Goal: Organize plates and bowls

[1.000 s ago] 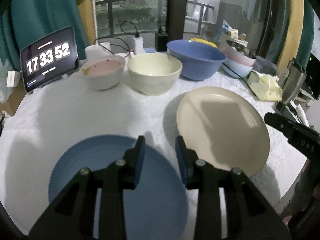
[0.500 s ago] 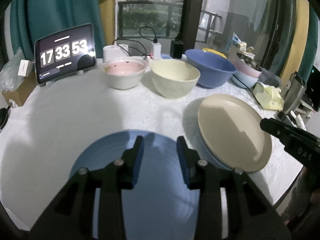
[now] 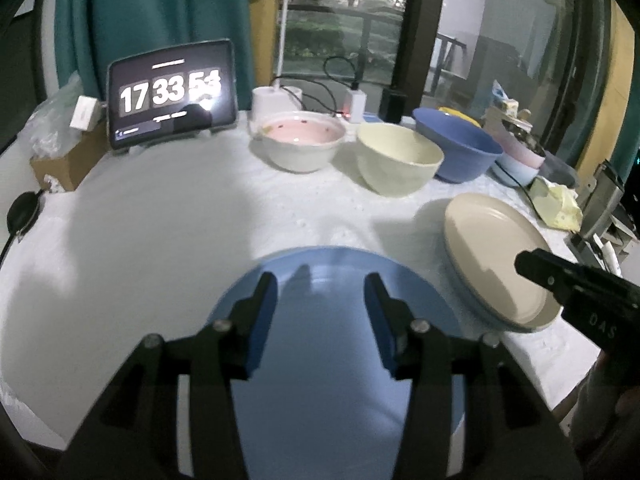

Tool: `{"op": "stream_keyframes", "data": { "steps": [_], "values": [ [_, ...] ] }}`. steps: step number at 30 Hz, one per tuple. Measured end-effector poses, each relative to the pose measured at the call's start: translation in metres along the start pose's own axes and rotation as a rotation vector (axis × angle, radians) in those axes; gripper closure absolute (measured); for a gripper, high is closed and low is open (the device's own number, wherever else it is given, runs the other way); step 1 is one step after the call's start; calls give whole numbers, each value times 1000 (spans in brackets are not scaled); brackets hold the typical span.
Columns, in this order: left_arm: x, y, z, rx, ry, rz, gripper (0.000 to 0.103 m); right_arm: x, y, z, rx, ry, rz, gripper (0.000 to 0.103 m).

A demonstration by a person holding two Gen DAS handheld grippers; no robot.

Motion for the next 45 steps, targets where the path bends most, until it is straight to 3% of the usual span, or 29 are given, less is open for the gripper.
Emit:
{"op": "stream_keyframes", "data": {
  "steps": [23, 45],
  "values": [
    [6, 27, 53, -69, -44, -2, 56, 26, 18, 45, -52, -1, 66, 78],
    [37, 51, 65, -82, -74, 84, 56, 57, 35, 50, -49, -22, 142, 78]
  ]
}}
Point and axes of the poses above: each gripper's, at about its wrist camera, not at the fingertips, and x roughly the way its jaws point, z to its left, y to its underside, the point moved 6 cm from there along x, roughly the way its jaws point, and after that the axes turned 15 degrees about z, right-handed, at the moved point
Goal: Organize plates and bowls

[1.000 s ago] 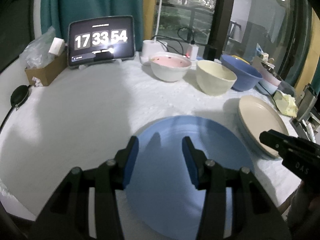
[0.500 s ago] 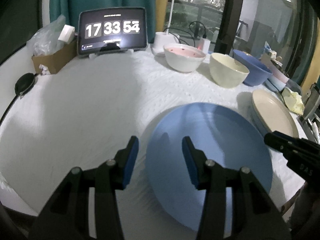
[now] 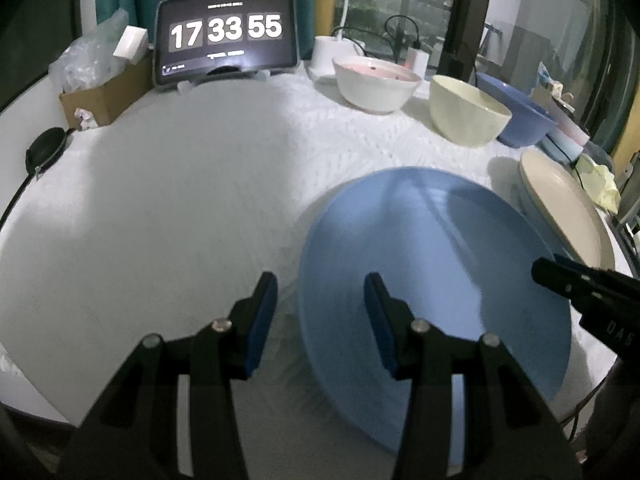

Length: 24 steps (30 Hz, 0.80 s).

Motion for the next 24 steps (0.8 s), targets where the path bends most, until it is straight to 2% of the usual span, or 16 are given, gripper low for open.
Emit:
{"op": "stream_keyframes", "data": {
  "steps": [3, 7, 24],
  "values": [
    [1, 2, -3, 13, 1, -8, 57, 2, 0, 0, -6, -1, 4, 78],
    [1, 2, -8, 37, 7, -13, 66, 3, -1, 1, -17, 2, 3, 78],
    [-25, 0, -19, 63, 28, -65, 67, -25, -6, -4, -12, 19, -62, 80]
  ]
}}
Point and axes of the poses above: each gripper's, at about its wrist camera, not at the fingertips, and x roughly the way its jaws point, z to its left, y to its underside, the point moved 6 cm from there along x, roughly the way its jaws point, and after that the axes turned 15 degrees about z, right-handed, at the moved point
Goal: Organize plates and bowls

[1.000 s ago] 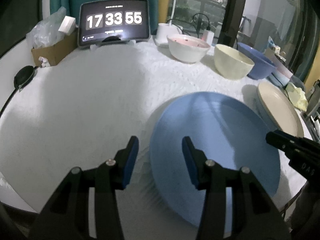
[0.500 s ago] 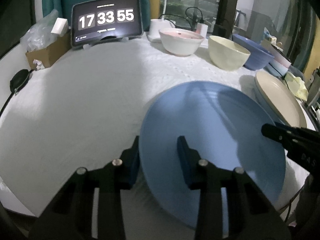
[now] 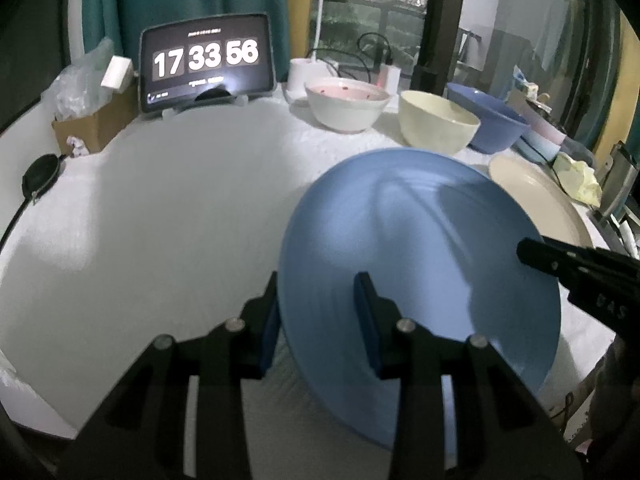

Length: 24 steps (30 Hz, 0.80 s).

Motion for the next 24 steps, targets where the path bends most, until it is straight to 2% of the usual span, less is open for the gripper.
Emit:
{"op": "stream_keyframes", "data": {
  "steps": [11, 24],
  "values": [
    [-19, -11, -22, 37, 7, -36, 67, -23, -5, -19, 25, 1, -49, 80],
    [-22, -23, -60, 92, 15, -40, 67, -39, -4, -55, 78, -1, -83, 80]
  ]
}}
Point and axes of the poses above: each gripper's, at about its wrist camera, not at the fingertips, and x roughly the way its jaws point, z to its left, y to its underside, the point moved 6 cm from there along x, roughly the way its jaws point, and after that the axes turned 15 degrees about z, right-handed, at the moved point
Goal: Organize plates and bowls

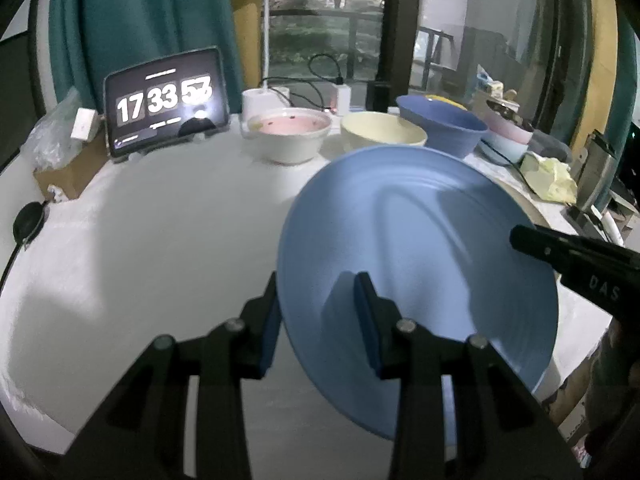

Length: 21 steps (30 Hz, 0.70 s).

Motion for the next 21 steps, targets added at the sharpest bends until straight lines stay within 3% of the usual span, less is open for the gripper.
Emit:
{"op": "stream_keyframes", "data": {
  "steps": [21],
  "values": [
    [13, -21, -61, 89, -8, 28, 67, -3, -6, -66, 88, -20, -22, 80]
  ]
}}
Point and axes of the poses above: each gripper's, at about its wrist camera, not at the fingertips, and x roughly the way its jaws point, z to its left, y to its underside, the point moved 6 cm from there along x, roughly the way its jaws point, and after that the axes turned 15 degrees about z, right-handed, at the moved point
